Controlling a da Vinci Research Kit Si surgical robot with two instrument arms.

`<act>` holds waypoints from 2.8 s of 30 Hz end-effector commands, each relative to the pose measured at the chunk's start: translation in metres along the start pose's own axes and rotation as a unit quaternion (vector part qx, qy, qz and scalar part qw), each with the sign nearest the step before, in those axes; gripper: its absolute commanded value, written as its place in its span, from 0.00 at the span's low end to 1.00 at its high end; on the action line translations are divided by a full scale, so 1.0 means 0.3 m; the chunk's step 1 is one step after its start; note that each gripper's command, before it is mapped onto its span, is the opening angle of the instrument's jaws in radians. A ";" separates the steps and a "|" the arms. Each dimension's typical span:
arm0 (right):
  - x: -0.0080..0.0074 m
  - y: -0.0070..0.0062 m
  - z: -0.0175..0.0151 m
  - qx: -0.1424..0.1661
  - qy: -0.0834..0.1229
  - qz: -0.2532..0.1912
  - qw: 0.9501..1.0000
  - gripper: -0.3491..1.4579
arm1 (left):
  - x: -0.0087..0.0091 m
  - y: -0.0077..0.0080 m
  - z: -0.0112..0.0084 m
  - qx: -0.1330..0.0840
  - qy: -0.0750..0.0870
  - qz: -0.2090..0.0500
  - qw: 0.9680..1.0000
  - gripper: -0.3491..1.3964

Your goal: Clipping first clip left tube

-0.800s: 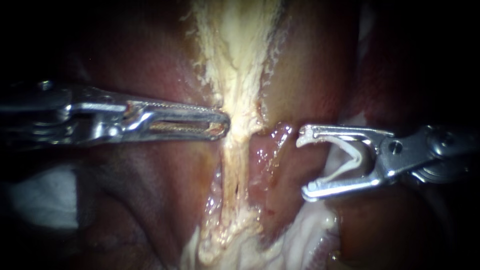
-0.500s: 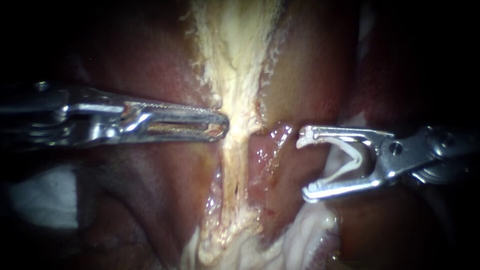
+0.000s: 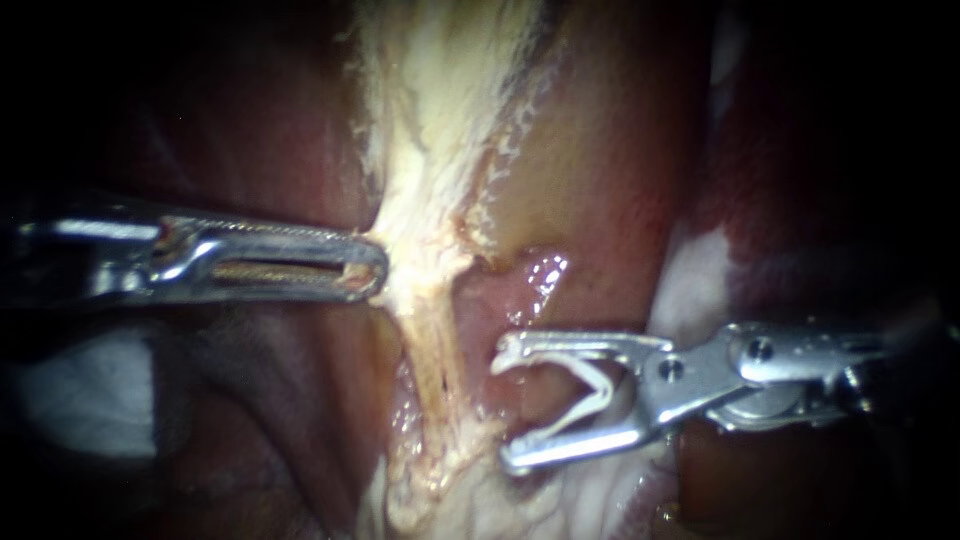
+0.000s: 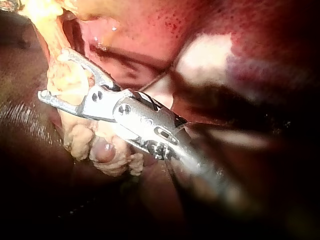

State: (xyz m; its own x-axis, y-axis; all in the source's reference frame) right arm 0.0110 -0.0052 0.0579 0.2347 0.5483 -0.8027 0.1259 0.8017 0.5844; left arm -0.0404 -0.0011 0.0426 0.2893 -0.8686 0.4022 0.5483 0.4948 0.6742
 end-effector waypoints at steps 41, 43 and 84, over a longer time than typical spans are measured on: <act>-0.0119 0.0104 0.026 0.044 -0.011 0.003 0.999 0.52 | -0.0027 -0.0134 -0.0058 -0.005 0.000 -0.007 1.000 0.00; -0.0111 0.0097 0.027 0.049 -0.009 0.001 0.999 0.52 | -0.0027 -0.0133 -0.0058 -0.005 0.000 -0.007 1.000 0.00; -0.0223 0.0104 0.035 0.072 -0.030 0.021 0.997 0.00 | -0.0027 -0.0110 -0.0051 -0.004 0.000 -0.007 1.000 0.00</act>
State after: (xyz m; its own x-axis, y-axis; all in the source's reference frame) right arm 0.0199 -0.0088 0.0666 0.3011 0.5621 -0.7703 0.2510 0.7326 0.6327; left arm -0.0413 -0.0020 0.0391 0.2821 -0.8750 0.3933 0.5587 0.4831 0.6741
